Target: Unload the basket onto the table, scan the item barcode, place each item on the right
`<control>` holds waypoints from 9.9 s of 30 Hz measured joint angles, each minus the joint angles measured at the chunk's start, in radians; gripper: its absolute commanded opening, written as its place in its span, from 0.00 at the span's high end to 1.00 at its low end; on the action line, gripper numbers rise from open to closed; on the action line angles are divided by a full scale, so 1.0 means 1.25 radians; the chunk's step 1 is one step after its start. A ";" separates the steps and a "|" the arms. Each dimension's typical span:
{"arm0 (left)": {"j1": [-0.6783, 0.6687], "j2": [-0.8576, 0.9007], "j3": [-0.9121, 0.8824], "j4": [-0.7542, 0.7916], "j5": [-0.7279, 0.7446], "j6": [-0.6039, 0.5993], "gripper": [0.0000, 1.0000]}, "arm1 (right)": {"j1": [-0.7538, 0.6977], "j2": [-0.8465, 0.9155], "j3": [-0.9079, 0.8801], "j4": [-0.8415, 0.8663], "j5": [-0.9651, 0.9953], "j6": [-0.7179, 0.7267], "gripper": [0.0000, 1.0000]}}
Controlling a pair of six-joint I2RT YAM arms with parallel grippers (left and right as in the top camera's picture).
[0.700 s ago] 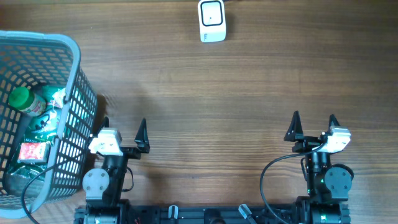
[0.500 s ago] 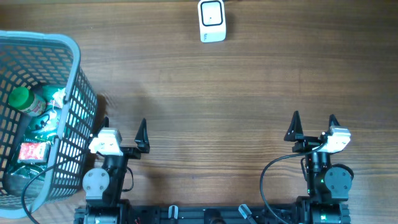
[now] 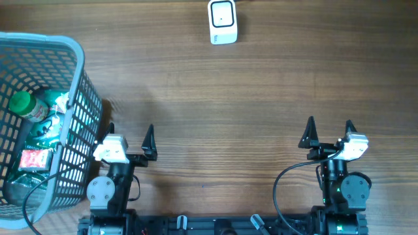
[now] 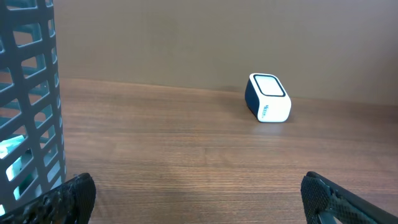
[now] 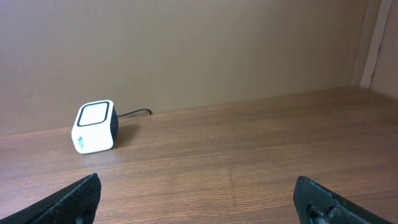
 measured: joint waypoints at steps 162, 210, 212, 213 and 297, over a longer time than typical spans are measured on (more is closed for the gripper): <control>-0.488 1.413 1.586 -0.995 -0.159 -0.596 0.00 | 0.000 -0.001 0.000 -0.002 -0.001 0.000 0.00; 0.402 1.224 1.644 -1.112 0.091 -0.214 0.81 | 0.000 0.000 0.000 -0.002 -0.001 0.000 0.00; 0.262 1.137 1.660 -1.111 0.154 -0.226 0.82 | 0.000 0.000 0.000 -0.002 -0.001 0.000 0.00; 0.187 1.116 1.663 -1.101 0.148 -0.232 0.82 | 0.000 0.000 0.000 -0.002 -0.001 0.000 0.00; 0.645 1.229 0.746 -0.677 0.018 -0.087 0.40 | 0.000 0.000 0.000 -0.002 -0.003 0.000 0.00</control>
